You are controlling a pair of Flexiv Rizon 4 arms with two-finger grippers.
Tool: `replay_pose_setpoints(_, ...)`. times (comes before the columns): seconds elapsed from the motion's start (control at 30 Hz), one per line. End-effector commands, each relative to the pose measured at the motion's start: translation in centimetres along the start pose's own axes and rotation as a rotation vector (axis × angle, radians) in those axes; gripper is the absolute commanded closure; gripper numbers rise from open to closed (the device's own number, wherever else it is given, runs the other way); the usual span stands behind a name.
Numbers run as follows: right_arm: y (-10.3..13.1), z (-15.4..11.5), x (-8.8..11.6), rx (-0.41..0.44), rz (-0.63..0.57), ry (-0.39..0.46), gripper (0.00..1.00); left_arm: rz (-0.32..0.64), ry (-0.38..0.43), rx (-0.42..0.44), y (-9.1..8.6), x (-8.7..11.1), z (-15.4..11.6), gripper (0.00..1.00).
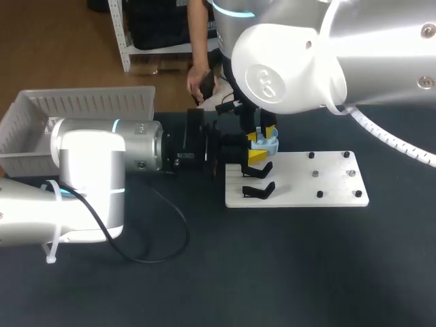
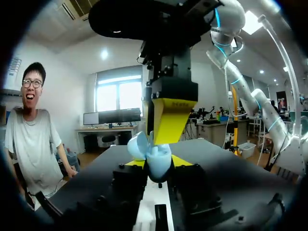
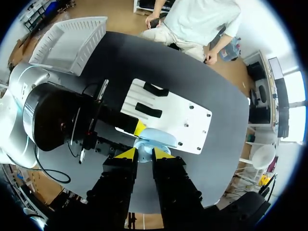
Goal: Pick up each earbud case from the left stands, insert the matching earbuds, close the lid, and place the case in the box.
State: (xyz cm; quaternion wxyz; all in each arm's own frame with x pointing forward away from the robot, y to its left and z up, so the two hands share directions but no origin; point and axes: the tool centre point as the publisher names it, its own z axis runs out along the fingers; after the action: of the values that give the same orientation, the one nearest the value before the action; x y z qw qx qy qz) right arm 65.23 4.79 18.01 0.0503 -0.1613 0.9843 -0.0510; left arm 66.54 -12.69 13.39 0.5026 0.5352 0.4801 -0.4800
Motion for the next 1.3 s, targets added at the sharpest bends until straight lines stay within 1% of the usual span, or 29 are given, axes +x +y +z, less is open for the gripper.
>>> replay_pose_setpoints(0.03, 0.1, 0.0, 0.0, -0.003, -0.002, -0.002, 0.61, 0.003, -0.003, -0.005, -0.1, 0.1, 0.1, 1.0)
replay_pose_setpoints(0.07, 0.1, 0.0, 0.0, -0.007, -0.001, -0.002, 0.53, 0.003, -0.003, -0.005, -0.1, 0.1, 0.1, 1.0)
replay_pose_setpoints(0.1, 0.1, 0.0, -0.1, -0.011, 0.001, -0.002, 0.4, 0.003, -0.003, -0.005, -0.1, 0.1, 0.1, 1.0)
replay_pose_setpoints(0.13, 0.0, -0.1, -0.1, -0.012, 0.002, -0.003, 0.25, 0.003, -0.003, -0.005, -0.1, 0.1, 0.1, 1.0)
replay_pose_setpoints(0.17, 0.0, -0.1, -0.1, -0.014, 0.005, -0.007, 0.2, 0.003, -0.003, -0.005, -0.1, 0.1, 0.1, 1.0)
replay_pose_setpoints(0.27, -0.1, -0.6, 0.0, -0.023, 0.01, -0.023, 0.13, 0.003, -0.003, -0.005, -0.1, 0.1, 0.1, 1.0)
replay_pose_setpoints(0.4, -0.9, -1.8, -0.1, -0.077, 0.049, -0.055, 0.01, 0.003, -0.003, -0.005, -0.1, 0.1, 0.1, 1.0)
replay_pose_setpoints(0.47, -2.0, -2.4, -0.6, -0.094, 0.108, -0.072, 0.0, 0.003, -0.003, -0.005, -0.1, 0.1, 0.1, 1.0)
replay_pose_setpoints(0.57, -3.7, -2.5, -1.8, -0.104, 0.198, -0.093, 0.0, 0.003, -0.003, -0.005, -0.1, 0.1, 0.1, 1.0)
replay_pose_setpoints(0.73, -5.9, -0.8, -3.3, -0.079, 0.298, -0.085, 0.0, 0.003, -0.003, -0.005, -0.1, 0.1, 0.1, 1.0)
replay_pose_setpoints(0.9, -7.0, 1.5, -4.1, -0.068, 0.317, -0.044, 0.0, 0.003, -0.003, -0.005, -0.1, 0.1, 0.1, 1.0)
replay_pose_setpoints(0.97, -7.2, 2.0, -4.1, -0.062, 0.319, -0.032, 0.0, 0.003, -0.003, -0.005, -0.1, 0.1, 0.1, 1.0)
replay_pose_setpoints(1.0, -7.3, 2.3, -3.9, -0.087, 0.324, -0.017, 0.0, 0.003, -0.003, -0.005, -0.1, 0.1, 0.1, 1.0)
replay_pose_setpoints(1.1, -7.1, 2.8, -3.3, -0.086, 0.309, 0.014, 0.0, 0.003, -0.003, -0.005, -0.1, 0.1, 0.1, 1.0)
replay_pose_setpoints(1.23, -6.8, 2.6, -2.2, -0.092, 0.3, 0.031, 0.0, 0.003, -0.003, -0.005, -0.1, 0.1, 0.1, 1.0)
replay_pose_setpoints(1.3, -6.7, 2.4, -1.8, -0.115, 0.297, 0.047, 0.0, 0.003, -0.003, -0.005, -0.1, 0.1, 0.1, 1.0)
